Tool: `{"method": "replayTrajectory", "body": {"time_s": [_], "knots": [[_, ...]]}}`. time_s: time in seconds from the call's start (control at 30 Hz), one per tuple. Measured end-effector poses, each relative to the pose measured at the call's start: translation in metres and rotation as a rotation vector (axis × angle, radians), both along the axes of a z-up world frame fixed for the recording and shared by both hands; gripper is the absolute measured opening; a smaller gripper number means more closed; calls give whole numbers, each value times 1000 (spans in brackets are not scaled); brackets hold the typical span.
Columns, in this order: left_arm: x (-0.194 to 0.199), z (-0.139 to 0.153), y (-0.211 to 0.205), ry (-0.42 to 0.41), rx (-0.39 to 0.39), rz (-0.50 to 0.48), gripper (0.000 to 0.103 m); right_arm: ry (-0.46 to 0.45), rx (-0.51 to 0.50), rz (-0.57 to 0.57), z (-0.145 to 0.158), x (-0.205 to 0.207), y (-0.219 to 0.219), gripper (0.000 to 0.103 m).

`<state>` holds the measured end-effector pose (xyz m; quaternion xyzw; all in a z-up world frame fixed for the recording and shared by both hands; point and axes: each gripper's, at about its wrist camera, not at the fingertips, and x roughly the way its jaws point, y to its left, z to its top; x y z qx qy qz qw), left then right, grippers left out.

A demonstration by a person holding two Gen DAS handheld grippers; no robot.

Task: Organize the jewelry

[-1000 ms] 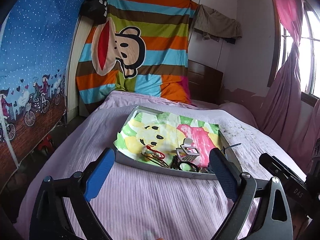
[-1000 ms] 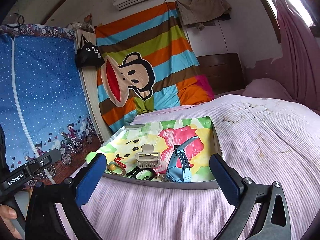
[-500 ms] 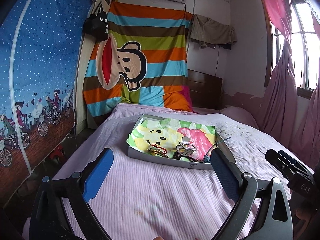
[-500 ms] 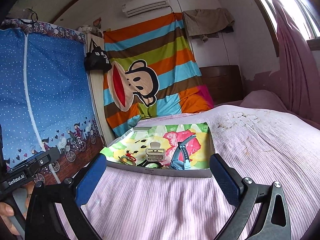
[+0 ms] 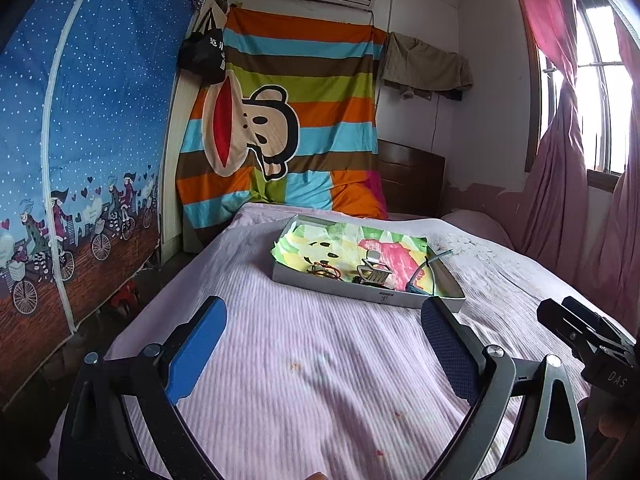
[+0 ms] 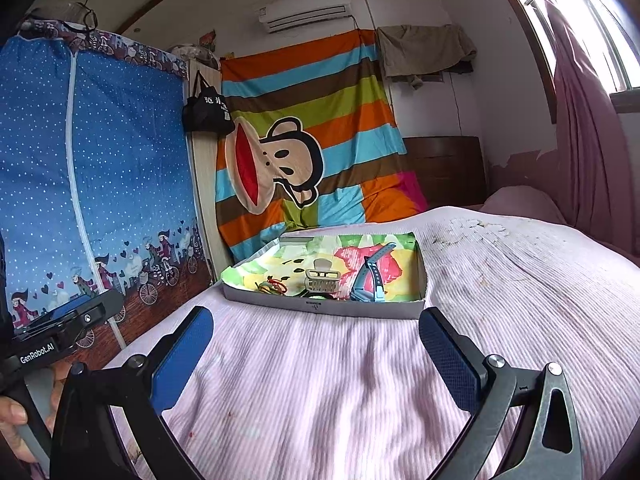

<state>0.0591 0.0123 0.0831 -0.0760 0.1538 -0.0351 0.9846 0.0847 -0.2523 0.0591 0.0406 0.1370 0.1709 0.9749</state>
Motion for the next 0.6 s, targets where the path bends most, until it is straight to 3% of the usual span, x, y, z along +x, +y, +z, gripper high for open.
{"method": "replayTrajectory", "body": {"time_s": [0.6], "knots": [[-26, -47, 5, 11, 102, 26, 95, 16, -34, -28, -33, -20, 10, 103]]}}
